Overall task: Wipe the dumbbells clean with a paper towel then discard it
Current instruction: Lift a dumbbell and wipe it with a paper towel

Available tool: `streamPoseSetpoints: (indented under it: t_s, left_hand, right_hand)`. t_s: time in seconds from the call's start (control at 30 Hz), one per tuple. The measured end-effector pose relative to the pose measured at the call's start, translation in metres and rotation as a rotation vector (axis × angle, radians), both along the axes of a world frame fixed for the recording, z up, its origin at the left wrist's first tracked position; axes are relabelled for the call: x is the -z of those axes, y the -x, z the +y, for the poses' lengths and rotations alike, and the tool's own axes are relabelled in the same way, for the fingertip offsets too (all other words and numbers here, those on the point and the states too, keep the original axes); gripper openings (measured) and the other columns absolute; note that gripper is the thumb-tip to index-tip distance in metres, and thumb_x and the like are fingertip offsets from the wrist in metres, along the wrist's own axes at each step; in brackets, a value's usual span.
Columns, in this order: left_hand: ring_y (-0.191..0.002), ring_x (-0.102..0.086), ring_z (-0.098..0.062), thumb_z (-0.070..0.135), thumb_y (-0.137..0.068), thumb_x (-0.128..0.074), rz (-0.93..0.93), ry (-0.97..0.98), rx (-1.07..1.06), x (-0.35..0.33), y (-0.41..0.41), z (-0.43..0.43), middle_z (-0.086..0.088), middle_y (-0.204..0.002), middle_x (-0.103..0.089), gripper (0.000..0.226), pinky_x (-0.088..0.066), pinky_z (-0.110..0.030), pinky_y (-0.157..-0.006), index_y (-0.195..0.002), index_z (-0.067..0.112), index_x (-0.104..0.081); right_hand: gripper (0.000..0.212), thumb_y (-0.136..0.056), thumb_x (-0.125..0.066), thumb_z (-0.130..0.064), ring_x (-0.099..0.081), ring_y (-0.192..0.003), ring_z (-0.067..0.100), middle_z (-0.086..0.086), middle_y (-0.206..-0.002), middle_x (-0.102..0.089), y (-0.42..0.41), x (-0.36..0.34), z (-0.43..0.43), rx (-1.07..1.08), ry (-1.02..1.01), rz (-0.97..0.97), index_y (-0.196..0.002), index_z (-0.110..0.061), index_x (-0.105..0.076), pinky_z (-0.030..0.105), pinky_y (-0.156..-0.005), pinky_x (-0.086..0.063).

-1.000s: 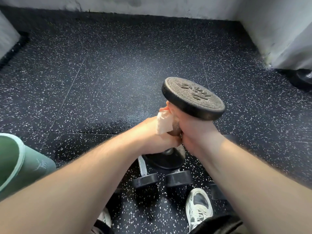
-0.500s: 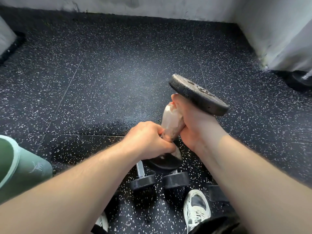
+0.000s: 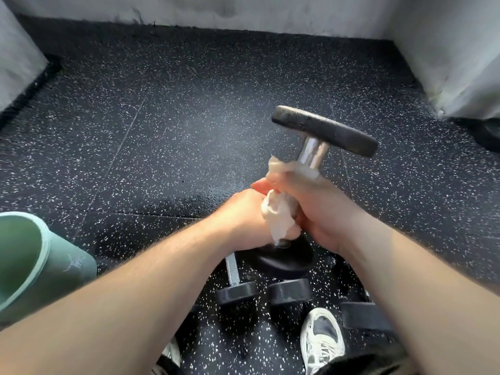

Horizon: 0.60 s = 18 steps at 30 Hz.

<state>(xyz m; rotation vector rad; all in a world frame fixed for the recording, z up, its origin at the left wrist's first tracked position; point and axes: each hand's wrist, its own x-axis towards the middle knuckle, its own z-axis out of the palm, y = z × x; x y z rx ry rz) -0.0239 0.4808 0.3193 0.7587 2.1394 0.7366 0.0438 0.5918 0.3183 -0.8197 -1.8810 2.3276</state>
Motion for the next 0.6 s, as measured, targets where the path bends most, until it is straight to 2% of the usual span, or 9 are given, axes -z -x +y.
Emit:
streamPoseSetpoints:
  t_s: [0.07, 0.13, 0.2, 0.3, 0.37, 0.43, 0.47, 0.53, 0.6]
  left_hand:
    - [-0.063, -0.06, -0.013, 0.034, -0.064, -0.077, -0.092, -0.053, -0.068, 0.0, 0.0, 0.0, 0.014, -0.061, -0.063, 0.012, -0.047, -0.029, -0.063, -0.065, 0.026, -0.069]
    - [-0.061, -0.061, -0.015, 0.031, -0.065, -0.077, -0.147, -0.066, -0.135, -0.001, 0.001, -0.001, 0.011, -0.058, -0.064, 0.005, -0.047, -0.029, -0.063, -0.066, 0.03, -0.072]
    - [-0.06, -0.06, -0.015, 0.028, -0.068, -0.076, -0.168, -0.055, -0.148, -0.001, 0.002, -0.002, 0.008, -0.059, -0.065, 0.004, -0.047, -0.03, -0.062, -0.067, 0.026, -0.073]
    - [-0.064, -0.062, -0.016, 0.032, -0.068, -0.077, -0.182, -0.057, -0.14, -0.001, 0.003, -0.004, 0.007, -0.066, -0.067, 0.016, -0.051, -0.032, -0.066, -0.072, 0.017, -0.072]
    - [-0.065, -0.062, -0.014, 0.032, -0.075, -0.076, -0.193, -0.085, -0.143, 0.0, 0.006, -0.006, 0.013, -0.065, -0.067, 0.016, -0.05, -0.03, -0.067, -0.072, 0.016, -0.074]
    - [-0.067, -0.065, -0.012, 0.025, -0.08, -0.077, -0.281, -0.179, -0.178, 0.0, 0.009, -0.009, 0.014, -0.068, -0.071, 0.009, -0.047, -0.028, -0.069, -0.072, 0.02, -0.077]
    - [-0.071, -0.068, -0.013, 0.022, -0.08, -0.077, -0.349, -0.234, -0.201, 0.0, 0.01, -0.01, 0.009, -0.076, -0.075, 0.002, -0.049, -0.029, -0.072, -0.078, 0.023, -0.078]
    - [-0.082, -0.07, -0.016, 0.021, -0.078, -0.076, -0.489, -0.334, -0.278, 0.0, 0.01, -0.009, -0.005, -0.094, -0.077, 0.021, -0.054, -0.036, -0.081, -0.1, 0.021, -0.075]
    - [-0.085, -0.068, -0.018, 0.019, -0.083, -0.073, -0.596, -0.421, -0.448, 0.002, 0.009, -0.006, -0.01, -0.102, -0.069, 0.039, -0.056, -0.046, -0.093, -0.119, 0.018, -0.059]
  right_hand:
    - [0.006, -0.091, -0.065, -0.021, -0.058, -0.065, 0.012, -0.002, -0.077, -0.069, 0.001, 0.003, -0.002, -0.045, -0.018, -0.037, -0.085, -0.02, -0.067, 0.031, -0.064, -0.043]
    - [0.014, -0.087, -0.065, -0.023, -0.053, -0.061, 0.011, -0.004, -0.069, -0.06, 0.004, 0.006, -0.004, -0.071, -0.061, -0.072, -0.073, -0.023, -0.063, 0.031, -0.061, -0.039]
    - [0.015, -0.08, -0.065, -0.029, -0.057, -0.065, 0.013, -0.006, -0.072, -0.064, 0.007, 0.008, -0.006, -0.039, -0.094, -0.103, -0.066, -0.023, -0.066, 0.033, -0.066, -0.042]
    - [0.017, -0.072, -0.067, -0.034, -0.071, -0.077, 0.023, 0.001, -0.084, -0.078, 0.008, 0.009, -0.01, 0.101, -0.094, -0.15, -0.073, -0.02, -0.077, 0.042, -0.076, -0.056]
    - [0.021, -0.074, -0.067, -0.03, -0.075, -0.085, 0.031, 0.009, -0.085, -0.079, 0.011, 0.006, -0.012, 0.171, -0.072, -0.152, -0.07, -0.013, -0.077, 0.052, -0.087, -0.059]
    - [0.02, -0.075, -0.065, -0.024, -0.075, -0.087, 0.036, 0.014, -0.084, -0.078, 0.013, 0.001, -0.011, 0.256, -0.032, -0.113, -0.064, -0.013, -0.076, 0.058, -0.087, -0.058]
    - [0.02, -0.077, -0.065, -0.02, -0.075, -0.084, 0.036, 0.015, -0.082, -0.077, 0.015, 0.0, -0.01, 0.313, -0.011, -0.083, -0.063, -0.009, -0.074, 0.055, -0.085, -0.059]
    - [0.022, -0.086, -0.062, -0.01, -0.072, -0.069, 0.027, 0.013, -0.075, -0.074, 0.017, -0.001, -0.005, 0.42, 0.014, 0.0, -0.065, -0.006, -0.068, 0.042, -0.071, -0.06]
    - [0.023, -0.089, -0.058, -0.007, -0.064, -0.054, 0.016, 0.008, -0.066, -0.069, 0.019, -0.003, 0.0, 0.489, 0.033, 0.056, -0.067, -0.008, -0.064, 0.03, -0.056, -0.052]
